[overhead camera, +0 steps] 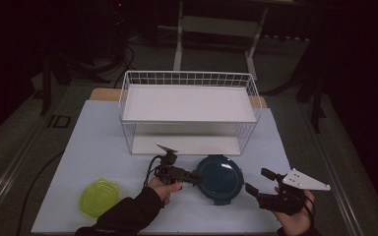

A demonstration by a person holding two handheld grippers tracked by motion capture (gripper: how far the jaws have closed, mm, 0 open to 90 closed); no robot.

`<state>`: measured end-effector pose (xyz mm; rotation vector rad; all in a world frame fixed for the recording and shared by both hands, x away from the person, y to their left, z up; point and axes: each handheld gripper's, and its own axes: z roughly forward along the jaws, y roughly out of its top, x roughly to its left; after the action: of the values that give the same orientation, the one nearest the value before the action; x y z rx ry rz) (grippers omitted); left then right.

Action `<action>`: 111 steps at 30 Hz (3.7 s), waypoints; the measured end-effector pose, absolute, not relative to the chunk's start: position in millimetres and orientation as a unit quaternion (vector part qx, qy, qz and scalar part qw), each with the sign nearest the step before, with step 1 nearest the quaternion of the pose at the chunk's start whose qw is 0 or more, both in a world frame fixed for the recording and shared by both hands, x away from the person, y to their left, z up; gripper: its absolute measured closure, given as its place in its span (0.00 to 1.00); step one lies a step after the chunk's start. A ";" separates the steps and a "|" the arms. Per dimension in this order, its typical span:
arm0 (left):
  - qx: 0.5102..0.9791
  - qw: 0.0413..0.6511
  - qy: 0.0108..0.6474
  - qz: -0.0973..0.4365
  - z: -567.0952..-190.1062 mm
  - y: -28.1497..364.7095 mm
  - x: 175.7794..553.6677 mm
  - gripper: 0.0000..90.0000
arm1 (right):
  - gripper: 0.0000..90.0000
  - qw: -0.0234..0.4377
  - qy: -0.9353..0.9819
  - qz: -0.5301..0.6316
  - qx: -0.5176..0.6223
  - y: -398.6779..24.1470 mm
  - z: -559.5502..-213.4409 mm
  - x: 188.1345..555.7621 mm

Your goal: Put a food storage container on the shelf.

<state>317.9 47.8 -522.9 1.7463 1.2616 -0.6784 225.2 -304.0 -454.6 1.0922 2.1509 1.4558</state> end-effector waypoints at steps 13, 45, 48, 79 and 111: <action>0.740 0.437 0.451 -0.240 -512.3 45.0 308.9 0.59 | 0.29 0.020 0.737 0.481 0.475 -312.6 -482.6 259.0; 0.749 0.445 0.437 -0.224 -510.6 47.8 297.6 0.62 | 0.62 -0.149 0.706 0.476 0.502 -316.5 -502.5 272.4; 0.748 0.446 0.439 -0.221 -509.3 46.7 296.1 0.62 | 0.63 -0.150 0.705 0.476 0.504 -316.8 -502.3 271.2; 0.725 0.494 0.449 -0.168 -419.9 85.1 286.8 0.63 | 0.63 -0.142 0.700 0.520 0.469 -285.7 -427.8 285.5; 0.696 0.549 0.453 -0.096 -322.3 143.6 343.6 0.63 | 0.63 -0.138 0.699 0.549 0.436 -225.9 -329.2 371.5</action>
<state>343.6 143.6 -322.3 1.6478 1.0731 -0.2279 371.5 -225.9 -329.2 1.5063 2.4146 1.8948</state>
